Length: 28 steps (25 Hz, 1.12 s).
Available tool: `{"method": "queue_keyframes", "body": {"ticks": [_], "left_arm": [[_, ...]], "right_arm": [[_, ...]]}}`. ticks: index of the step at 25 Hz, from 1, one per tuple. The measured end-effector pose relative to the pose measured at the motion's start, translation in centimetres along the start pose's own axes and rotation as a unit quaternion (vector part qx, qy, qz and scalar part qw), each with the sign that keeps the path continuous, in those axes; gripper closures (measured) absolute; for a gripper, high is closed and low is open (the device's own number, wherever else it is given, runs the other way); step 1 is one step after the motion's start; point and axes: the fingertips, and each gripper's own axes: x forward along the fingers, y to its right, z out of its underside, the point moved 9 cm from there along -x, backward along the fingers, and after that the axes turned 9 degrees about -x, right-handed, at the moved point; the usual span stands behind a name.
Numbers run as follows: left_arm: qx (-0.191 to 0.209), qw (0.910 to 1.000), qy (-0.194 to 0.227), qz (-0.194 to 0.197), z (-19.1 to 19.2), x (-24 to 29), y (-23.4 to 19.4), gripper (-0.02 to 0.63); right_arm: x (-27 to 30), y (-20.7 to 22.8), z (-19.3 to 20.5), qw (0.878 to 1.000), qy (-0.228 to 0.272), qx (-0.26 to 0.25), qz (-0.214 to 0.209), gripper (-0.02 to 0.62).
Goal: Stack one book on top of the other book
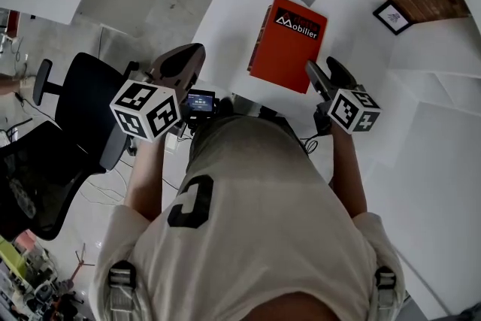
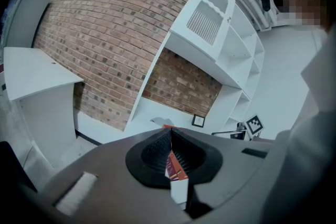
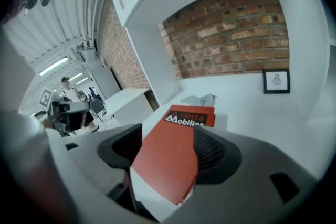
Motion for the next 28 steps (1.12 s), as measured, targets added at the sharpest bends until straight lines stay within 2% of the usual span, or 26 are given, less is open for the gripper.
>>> {"method": "queue_keyframes", "body": {"ticks": [5,11,17,21,23,26,28], "left_arm": [[0.001,1.0,0.002,0.008,0.3,-0.6,-0.3,0.601],[0.002,0.9997,0.0,0.024,0.7,-1.3,-0.4,0.601],[0.007,0.9989,-0.015,0.043,1.1,-1.4,-0.3,0.601],[0.012,0.9975,-0.035,0.06,1.7,-0.6,-0.1,0.601],[0.018,0.9964,-0.045,0.07,1.9,0.0,0.3,0.601],[0.027,0.995,-0.049,0.083,1.9,0.9,1.4,0.601],[0.032,0.9945,-0.047,0.088,1.8,1.1,2.2,0.601]], "right_arm": [[-1.2,-4.1,-3.3,0.994,0.082,-0.016,-0.064,0.33],[-2.1,-8.8,-5.2,0.979,0.134,0.028,-0.153,0.331],[-4.0,-10.5,-4.7,0.971,0.158,0.065,-0.165,0.331],[-5.0,-10.8,-3.6,0.972,0.154,0.086,-0.158,0.335],[-5.8,-10.9,-3.1,0.973,0.153,0.085,-0.151,0.373],[-6.9,-11.0,-2.6,0.972,0.16,0.081,-0.15,0.531],[-7.4,-11.3,-2.4,0.971,0.159,0.078,-0.16,0.558]]}}
